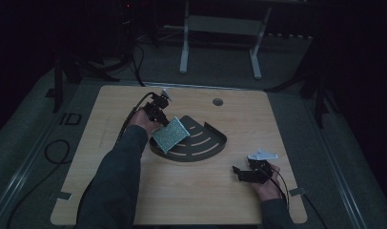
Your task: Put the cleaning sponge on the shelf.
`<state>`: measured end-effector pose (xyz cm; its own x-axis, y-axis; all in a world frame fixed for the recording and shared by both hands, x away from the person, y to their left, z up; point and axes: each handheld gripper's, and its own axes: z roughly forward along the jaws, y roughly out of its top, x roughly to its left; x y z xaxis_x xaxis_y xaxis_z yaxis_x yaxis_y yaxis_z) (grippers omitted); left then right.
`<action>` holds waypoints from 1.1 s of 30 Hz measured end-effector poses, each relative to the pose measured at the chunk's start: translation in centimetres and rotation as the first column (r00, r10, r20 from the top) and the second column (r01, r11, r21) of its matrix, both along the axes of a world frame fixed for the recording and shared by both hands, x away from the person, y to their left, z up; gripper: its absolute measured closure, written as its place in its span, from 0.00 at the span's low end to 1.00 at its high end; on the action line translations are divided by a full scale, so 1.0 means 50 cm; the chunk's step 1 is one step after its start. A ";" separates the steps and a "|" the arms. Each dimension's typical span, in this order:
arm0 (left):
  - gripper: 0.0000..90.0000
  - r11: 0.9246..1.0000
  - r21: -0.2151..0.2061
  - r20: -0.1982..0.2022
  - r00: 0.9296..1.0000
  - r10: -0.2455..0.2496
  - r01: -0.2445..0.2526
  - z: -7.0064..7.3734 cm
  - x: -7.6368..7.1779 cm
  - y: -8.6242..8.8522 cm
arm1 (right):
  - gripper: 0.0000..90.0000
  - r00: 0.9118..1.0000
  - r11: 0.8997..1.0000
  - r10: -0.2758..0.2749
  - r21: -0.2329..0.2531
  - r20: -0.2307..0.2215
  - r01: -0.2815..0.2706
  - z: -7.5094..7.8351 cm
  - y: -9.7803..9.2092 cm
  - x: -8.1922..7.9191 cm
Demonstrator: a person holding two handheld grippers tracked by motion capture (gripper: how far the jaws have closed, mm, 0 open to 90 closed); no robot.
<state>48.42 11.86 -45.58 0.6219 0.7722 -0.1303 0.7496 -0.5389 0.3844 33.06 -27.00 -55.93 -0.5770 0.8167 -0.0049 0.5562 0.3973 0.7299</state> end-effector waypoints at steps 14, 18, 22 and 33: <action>1.00 0.999 0.052 -0.024 1.000 -0.004 0.006 -0.019 0.001 -0.010 | 0.22 1.000 1.000 0.000 0.000 0.000 0.000 0.000 0.000 0.000; 1.00 0.998 0.063 -0.027 1.000 -0.009 0.010 -0.024 0.000 -0.012 | 0.22 1.000 1.000 0.000 0.000 0.000 0.000 0.000 0.000 0.000; 1.00 0.997 0.071 -0.032 0.999 -0.012 0.014 -0.030 -0.001 -0.012 | 0.22 1.000 1.000 0.000 0.000 0.000 0.000 0.000 0.000 0.000; 0.99 0.994 0.105 -0.035 0.999 -0.007 0.010 -0.040 -0.001 -0.014 | 0.22 1.000 1.000 0.000 0.000 0.000 0.000 0.000 0.000 0.000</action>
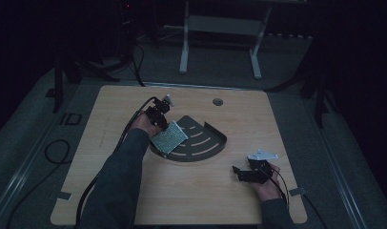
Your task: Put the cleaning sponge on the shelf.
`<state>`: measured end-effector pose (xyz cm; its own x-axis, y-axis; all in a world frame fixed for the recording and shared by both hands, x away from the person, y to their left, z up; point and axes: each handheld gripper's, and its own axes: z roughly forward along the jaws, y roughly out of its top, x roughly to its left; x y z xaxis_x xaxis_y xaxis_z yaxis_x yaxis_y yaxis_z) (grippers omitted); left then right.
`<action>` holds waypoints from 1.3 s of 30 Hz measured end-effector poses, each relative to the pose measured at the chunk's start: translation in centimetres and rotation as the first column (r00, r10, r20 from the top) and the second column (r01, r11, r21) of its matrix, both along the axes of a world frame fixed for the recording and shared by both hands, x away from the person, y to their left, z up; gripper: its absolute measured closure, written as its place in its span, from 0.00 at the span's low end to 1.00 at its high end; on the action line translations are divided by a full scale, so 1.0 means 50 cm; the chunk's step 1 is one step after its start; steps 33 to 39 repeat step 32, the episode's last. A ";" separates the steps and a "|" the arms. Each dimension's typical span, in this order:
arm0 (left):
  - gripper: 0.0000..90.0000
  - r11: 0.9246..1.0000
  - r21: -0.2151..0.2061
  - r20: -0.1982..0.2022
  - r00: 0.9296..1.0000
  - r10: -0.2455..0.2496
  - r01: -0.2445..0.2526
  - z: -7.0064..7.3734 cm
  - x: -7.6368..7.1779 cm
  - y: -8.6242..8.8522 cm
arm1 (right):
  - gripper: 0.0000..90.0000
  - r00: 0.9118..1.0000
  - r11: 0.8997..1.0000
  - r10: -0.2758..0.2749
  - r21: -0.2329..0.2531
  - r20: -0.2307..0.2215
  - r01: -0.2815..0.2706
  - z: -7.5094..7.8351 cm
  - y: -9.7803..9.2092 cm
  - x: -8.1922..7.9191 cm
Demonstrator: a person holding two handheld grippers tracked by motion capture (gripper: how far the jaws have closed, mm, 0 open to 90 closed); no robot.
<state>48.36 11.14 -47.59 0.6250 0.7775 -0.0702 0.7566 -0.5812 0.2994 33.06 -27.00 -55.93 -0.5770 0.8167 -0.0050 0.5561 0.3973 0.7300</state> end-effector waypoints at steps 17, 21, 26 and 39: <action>0.90 1.000 0.010 0.014 1.000 0.004 -0.004 0.011 -0.003 0.011 | 0.22 1.000 1.000 0.000 0.000 0.000 0.000 0.000 0.000 0.000; 0.80 1.000 0.000 0.022 1.000 0.015 -0.015 0.017 -0.004 0.017 | 0.22 1.000 1.000 0.000 0.000 -0.001 0.000 0.000 0.000 0.000; 0.72 0.999 -0.019 0.040 0.999 0.035 -0.034 0.028 -0.006 0.027 | 0.22 1.000 1.000 0.000 0.000 0.000 0.000 0.000 0.000 0.000; 0.67 0.999 -0.008 0.086 0.995 0.054 -0.053 0.044 -0.014 0.040 | 0.22 1.000 1.000 0.000 0.000 0.000 0.000 0.000 0.000 0.000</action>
